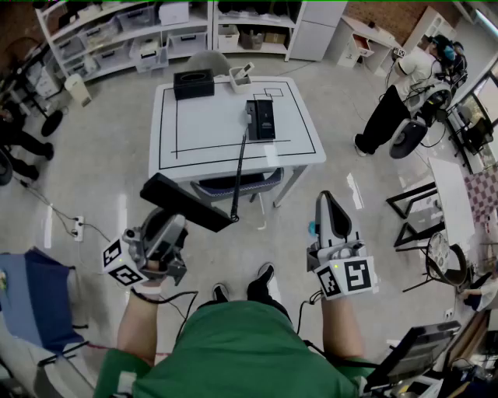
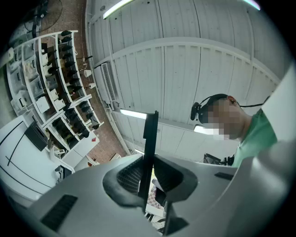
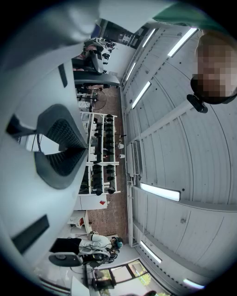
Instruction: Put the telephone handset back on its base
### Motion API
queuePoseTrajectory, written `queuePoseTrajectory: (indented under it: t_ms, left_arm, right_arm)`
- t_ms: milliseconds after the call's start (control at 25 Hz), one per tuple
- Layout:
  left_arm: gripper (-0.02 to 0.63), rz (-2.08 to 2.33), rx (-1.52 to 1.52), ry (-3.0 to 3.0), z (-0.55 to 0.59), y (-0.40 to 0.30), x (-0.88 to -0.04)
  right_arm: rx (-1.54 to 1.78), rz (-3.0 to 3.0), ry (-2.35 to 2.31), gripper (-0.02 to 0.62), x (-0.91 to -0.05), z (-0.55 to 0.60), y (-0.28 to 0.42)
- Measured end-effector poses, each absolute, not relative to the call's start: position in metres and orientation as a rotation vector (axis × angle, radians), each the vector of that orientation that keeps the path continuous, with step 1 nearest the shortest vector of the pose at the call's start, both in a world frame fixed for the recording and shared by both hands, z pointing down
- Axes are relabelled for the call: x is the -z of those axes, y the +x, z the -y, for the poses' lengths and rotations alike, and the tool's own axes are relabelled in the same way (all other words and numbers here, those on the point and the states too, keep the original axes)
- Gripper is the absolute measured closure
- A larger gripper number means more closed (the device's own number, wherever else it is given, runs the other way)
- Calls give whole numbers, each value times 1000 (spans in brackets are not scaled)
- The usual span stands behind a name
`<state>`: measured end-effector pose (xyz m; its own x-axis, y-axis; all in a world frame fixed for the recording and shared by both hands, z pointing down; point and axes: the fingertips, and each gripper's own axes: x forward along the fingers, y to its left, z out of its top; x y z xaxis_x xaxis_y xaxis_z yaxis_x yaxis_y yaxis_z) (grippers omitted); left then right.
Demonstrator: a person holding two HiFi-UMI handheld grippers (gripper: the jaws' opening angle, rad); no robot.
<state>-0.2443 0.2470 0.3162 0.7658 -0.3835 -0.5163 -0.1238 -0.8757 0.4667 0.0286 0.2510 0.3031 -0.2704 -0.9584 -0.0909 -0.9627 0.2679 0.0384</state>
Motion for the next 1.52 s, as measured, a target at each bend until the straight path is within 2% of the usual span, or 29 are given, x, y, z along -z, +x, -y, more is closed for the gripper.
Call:
queuePoseTrajectory:
  t_ms: [640,1520]
  left_arm:
    - [525,395,879,2513,-215,-250,-318]
    - [525,605,845,2477,-129,-140,-318]
  right_arm:
    - [-126,-2450,-1883,575,-298,-240,27]
    - [-10,-2536,-1633,575,-313,-104,131]
